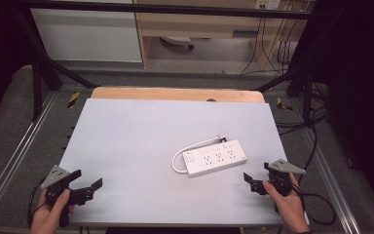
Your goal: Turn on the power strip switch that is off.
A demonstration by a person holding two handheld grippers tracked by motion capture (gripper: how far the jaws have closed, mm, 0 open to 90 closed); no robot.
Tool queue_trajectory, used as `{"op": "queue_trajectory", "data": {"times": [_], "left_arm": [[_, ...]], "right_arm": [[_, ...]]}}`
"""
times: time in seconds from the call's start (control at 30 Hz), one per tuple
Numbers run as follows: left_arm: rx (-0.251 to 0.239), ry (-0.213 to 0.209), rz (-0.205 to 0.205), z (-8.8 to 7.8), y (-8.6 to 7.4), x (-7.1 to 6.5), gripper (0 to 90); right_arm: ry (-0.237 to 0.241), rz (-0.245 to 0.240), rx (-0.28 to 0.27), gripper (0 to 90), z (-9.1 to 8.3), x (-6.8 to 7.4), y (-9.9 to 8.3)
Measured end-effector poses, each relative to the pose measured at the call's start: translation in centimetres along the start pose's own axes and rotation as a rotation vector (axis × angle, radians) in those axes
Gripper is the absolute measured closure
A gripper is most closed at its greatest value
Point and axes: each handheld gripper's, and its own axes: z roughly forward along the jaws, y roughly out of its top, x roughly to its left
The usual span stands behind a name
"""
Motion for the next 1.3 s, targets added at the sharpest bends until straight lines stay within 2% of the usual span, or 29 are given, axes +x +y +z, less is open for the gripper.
{"op": "queue_trajectory", "data": {"times": [0.17,0.37,0.6,1.0,1.17,1.3], "left_arm": [[-0.001,-0.003,0.004,0.1,0.1,0.0,7.4],[0.014,-0.017,0.016,0.5,0.2,-0.2,7.1],[0.013,-0.027,0.019,0.5,0.2,-0.1,6.9],[0.024,-0.014,0.023,0.6,0.2,0.0,6.9],[0.024,-0.013,0.019,0.5,0.1,0.0,6.9],[0.023,-0.013,0.016,0.5,0.1,0.1,6.9]], "right_arm": [[0.012,0.005,-0.009,6.2,-0.2,-0.1,0.2],[0.035,0.037,-0.014,6.0,-0.5,-0.3,0.5],[0.038,0.049,-0.028,4.6,-1.0,-0.1,0.9],[0.048,0.077,-0.077,3.4,-2.0,0.3,1.5],[0.039,0.070,-0.091,2.9,-2.4,0.3,2.0],[0.059,0.048,-0.118,2.5,-2.9,0.6,2.8]]}}
